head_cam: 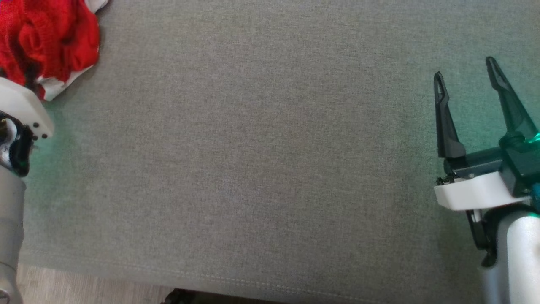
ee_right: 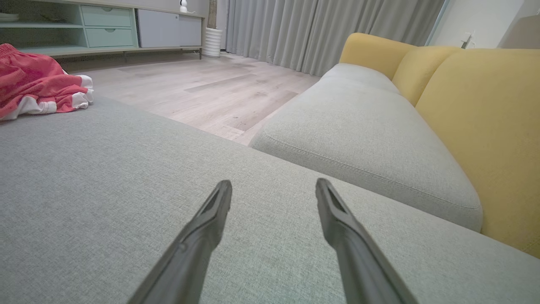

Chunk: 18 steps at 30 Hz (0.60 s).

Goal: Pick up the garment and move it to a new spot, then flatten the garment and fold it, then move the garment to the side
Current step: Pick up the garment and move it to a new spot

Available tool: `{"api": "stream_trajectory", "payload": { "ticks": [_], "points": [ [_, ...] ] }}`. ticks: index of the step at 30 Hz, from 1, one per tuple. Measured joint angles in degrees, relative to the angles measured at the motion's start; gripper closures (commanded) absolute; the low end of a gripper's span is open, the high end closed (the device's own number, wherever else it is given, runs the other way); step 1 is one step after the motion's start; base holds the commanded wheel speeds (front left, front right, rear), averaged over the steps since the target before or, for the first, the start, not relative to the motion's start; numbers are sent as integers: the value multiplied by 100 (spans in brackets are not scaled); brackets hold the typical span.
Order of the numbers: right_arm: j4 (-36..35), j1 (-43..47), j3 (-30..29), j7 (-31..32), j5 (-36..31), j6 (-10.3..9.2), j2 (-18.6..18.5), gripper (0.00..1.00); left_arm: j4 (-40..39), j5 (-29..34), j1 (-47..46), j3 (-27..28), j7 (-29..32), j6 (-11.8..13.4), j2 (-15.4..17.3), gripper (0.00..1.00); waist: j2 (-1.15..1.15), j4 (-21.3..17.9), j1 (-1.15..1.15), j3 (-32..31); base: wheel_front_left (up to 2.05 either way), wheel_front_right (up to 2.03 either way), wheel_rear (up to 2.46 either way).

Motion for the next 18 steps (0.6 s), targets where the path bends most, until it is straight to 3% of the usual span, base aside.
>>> {"api": "stream_trajectory", "payload": {
  "ticks": [1, 2, 7, 10, 18],
  "points": [
    [24, 0, 4, -2, 0, 0, 0, 0, 29, 1, 0, -4, -68, -22, 3, 91, 0, 4, 0, -24, 0, 0, 0],
    [59, 0, 12, -10, 1, -1, 1, 0, 46, 7, -2, -9, -151, -23, 5, 100, 0, 8, 0, -55, 0, 0, 0],
    [274, 2, 47, -136, 20, -1, 15, 0, 191, 124, -102, -126, -403, -68, 85, 100, 0, 2, 0, -291, 0, 0, 0],
    [517, 33, 57, -288, 100, 0, 101, 0, 164, 311, -236, -261, -580, -82, 303, 100, 0, -30, 0, -585, 0, 0, 0],
    [1078, 314, -10, -667, 313, -1, 192, 0, -352, 749, -413, -812, -693, -221, 653, 100, 0, -183, -1, -1416, 0, 0, 0]
  ]
}}
